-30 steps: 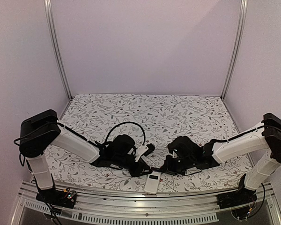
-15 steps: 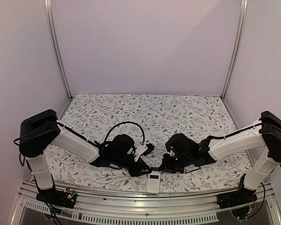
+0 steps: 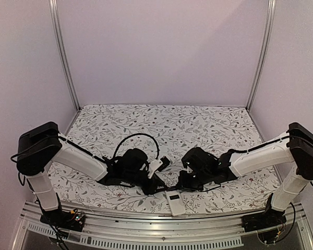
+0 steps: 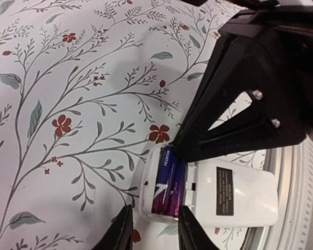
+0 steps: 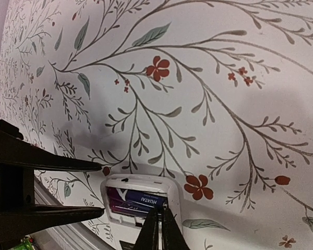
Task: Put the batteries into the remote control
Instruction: Adjust the remote control without the battery cover at the center of the board.
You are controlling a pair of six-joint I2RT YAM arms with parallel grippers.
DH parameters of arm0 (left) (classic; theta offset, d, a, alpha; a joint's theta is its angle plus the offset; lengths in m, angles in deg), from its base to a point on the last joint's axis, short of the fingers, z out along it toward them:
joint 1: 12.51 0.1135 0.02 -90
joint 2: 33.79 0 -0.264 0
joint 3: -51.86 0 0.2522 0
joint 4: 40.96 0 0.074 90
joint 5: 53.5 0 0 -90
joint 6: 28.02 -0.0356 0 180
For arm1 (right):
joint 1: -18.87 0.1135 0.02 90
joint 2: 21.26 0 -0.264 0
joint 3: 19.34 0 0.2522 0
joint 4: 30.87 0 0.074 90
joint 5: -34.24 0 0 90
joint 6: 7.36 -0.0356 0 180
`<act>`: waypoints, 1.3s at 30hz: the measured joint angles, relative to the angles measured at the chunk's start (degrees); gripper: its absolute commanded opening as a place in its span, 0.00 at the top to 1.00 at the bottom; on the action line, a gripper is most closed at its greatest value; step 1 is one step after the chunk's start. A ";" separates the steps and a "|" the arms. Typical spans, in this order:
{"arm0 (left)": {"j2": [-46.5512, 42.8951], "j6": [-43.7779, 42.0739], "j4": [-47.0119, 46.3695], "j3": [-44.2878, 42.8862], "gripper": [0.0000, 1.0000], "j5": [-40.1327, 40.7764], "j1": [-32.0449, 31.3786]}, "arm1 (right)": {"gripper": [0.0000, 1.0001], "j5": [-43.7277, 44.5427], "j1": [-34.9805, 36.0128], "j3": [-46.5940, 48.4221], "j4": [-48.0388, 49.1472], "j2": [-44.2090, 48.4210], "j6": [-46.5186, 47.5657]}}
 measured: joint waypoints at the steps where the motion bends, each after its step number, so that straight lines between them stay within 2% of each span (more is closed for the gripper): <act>1: -0.33 0.02 -0.02 0.02 0.71 0.42 0.00 | 0.96 0.04 0.02 0.24 -0.28 -0.15 0.20; 17: 1.11 -0.11 -0.17 -0.87 0.71 2.95 -0.26 | 0.95 0.15 0.39 2.71 -3.39 -0.39 2.19; 23: 1.11 -0.33 -0.17 -0.87 0.71 3.04 -0.44 | 0.91 1.18 0.46 3.37 -4.31 -0.22 2.43; 28: 1.11 -0.44 -0.15 -0.87 0.71 3.08 -0.44 | 0.76 2.36 0.44 3.41 -5.77 0.55 2.62; 30: 1.11 -0.46 -0.13 -0.87 0.71 3.08 -0.44 | 0.73 2.58 0.42 3.61 -6.19 0.70 2.75; 39: 1.11 -0.70 0.13 -0.87 0.71 3.28 -0.44 | 0.77 2.49 0.37 5.73 -6.38 -0.98 3.69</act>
